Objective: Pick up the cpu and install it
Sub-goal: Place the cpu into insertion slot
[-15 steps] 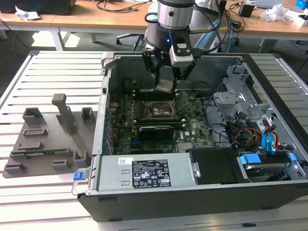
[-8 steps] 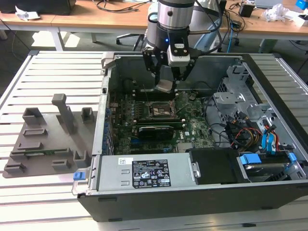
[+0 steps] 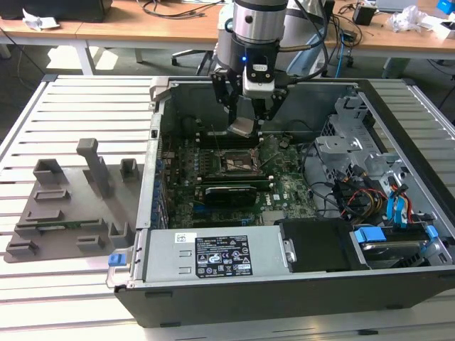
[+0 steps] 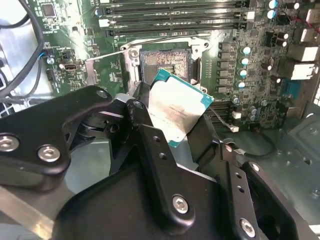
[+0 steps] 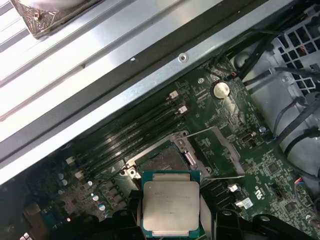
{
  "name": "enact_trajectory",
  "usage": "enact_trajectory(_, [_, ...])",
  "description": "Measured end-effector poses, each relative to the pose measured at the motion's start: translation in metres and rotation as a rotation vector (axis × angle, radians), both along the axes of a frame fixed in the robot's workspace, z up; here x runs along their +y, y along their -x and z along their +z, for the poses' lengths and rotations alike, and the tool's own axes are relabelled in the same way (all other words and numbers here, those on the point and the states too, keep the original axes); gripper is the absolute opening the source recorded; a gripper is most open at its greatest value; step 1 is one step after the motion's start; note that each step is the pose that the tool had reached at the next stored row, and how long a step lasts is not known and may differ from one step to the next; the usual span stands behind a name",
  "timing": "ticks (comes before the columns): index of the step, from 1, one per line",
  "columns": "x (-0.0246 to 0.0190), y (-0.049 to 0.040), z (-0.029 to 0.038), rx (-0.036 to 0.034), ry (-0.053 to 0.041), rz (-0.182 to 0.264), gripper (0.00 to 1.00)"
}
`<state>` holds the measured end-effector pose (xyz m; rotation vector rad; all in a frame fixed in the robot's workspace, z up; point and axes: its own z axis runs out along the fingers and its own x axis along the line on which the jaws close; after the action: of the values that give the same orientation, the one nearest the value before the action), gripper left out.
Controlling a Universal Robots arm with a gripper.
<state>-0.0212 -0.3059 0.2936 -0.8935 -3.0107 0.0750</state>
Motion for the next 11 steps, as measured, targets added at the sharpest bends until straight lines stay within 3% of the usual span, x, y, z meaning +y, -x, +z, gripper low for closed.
enact_trajectory(11, [0.0000, 0.0000, 0.0000, 0.0000, 0.0002, -0.120, 0.55])
